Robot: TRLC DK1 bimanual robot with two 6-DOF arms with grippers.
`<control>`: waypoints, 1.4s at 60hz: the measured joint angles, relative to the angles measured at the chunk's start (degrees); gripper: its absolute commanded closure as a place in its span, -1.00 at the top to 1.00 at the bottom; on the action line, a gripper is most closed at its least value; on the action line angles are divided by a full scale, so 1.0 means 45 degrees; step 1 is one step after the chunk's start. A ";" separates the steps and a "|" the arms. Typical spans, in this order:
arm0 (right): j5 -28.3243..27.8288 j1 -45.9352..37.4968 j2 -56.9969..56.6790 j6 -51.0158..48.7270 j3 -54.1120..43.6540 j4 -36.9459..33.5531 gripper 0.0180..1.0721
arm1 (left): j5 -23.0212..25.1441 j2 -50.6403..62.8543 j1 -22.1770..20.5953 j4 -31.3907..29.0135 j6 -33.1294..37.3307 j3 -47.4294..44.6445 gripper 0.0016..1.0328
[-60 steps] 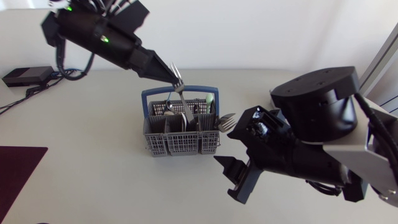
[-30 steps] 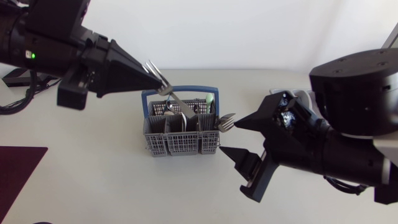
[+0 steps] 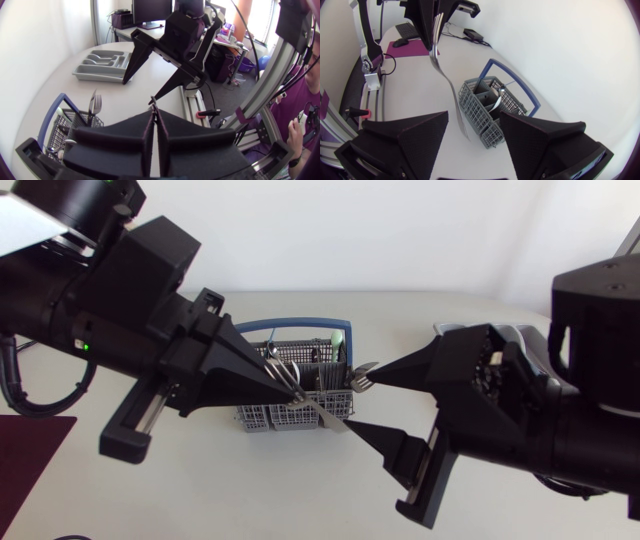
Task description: Sort the cutlery from the basket into the organizer compartments.
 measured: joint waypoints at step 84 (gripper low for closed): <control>-0.1190 0.0219 -0.0253 -0.0233 -0.1797 0.1613 -0.89 | 0.0083 0.1758 -0.1350 -0.0029 -0.0301 0.0748 -0.94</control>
